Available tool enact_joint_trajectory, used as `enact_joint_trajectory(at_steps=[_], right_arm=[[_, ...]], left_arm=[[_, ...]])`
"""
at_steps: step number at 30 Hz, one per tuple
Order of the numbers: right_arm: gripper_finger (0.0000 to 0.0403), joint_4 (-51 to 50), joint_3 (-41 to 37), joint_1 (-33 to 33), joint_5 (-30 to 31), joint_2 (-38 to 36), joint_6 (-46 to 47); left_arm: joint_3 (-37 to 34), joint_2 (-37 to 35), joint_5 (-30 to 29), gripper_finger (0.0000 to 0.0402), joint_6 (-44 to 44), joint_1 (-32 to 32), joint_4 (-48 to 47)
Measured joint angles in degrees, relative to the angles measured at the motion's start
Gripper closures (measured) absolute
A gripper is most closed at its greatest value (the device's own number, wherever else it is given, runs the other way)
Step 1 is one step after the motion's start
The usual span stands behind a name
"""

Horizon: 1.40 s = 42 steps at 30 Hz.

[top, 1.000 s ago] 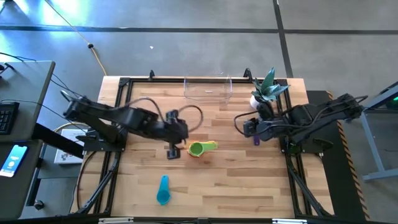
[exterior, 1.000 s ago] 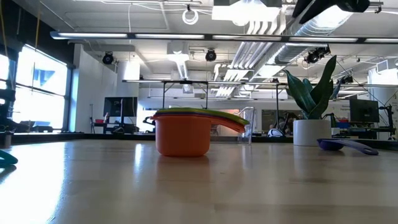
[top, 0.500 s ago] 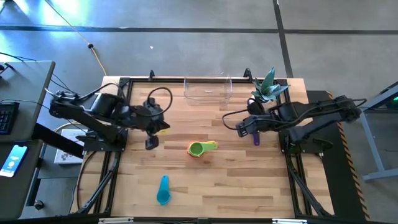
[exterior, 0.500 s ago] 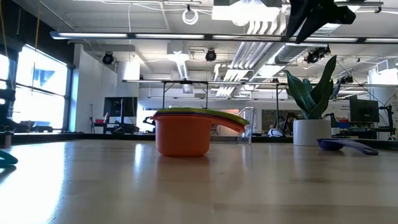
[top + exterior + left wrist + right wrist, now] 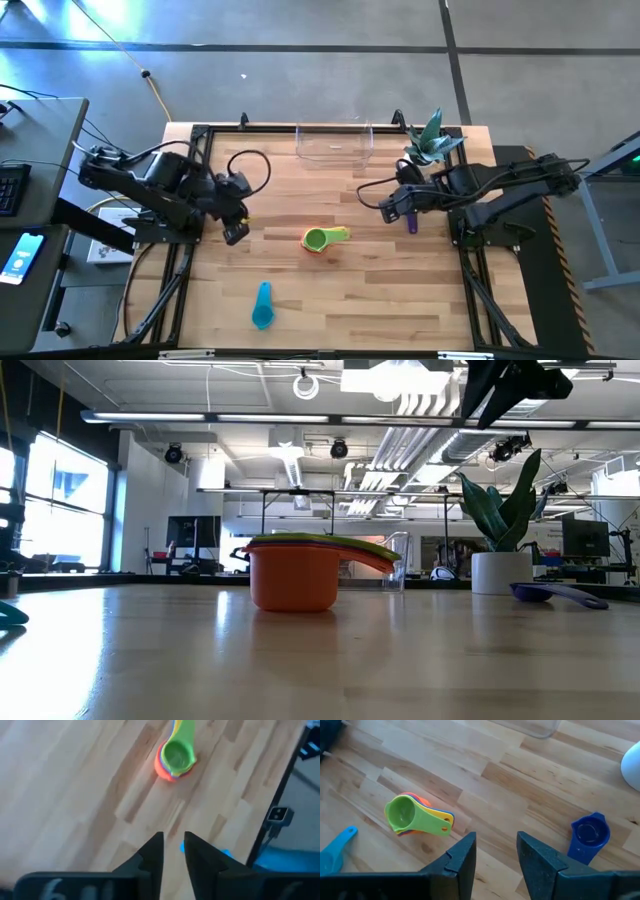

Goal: Nest measuring cups in basket
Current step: Stack the bottom blue measuring cup on top of the green measuring cup

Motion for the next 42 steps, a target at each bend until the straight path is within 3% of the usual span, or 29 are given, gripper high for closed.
enact_joint_trajectory(at_steps=[6, 15, 26, 42], right_arm=[[0.0269, 0.0, 0.0, 0.0, 0.0, 0.0, 0.0], [0.0269, 0.0, 0.0, 0.0, -3.0, 0.0, -2.8], [0.0269, -0.1, 0.0, 0.0, -4.7, -0.1, -8.4], [0.0269, 0.0, 0.0, 0.0, -5.0, 0.0, -12.6]], left_arm=[[-5.2, 0.0, 3.4, 0.0312, -18.3, -3.8, -0.8], [-13.8, 0.3, 4.6, 0.0322, -42.7, -11.8, 4.3], [-22.5, 3.6, 4.7, 0.0328, -59.4, -20.8, 14.6], [-22.9, 15.0, 6.5, 0.0328, -73.1, -27.7, 27.9]])
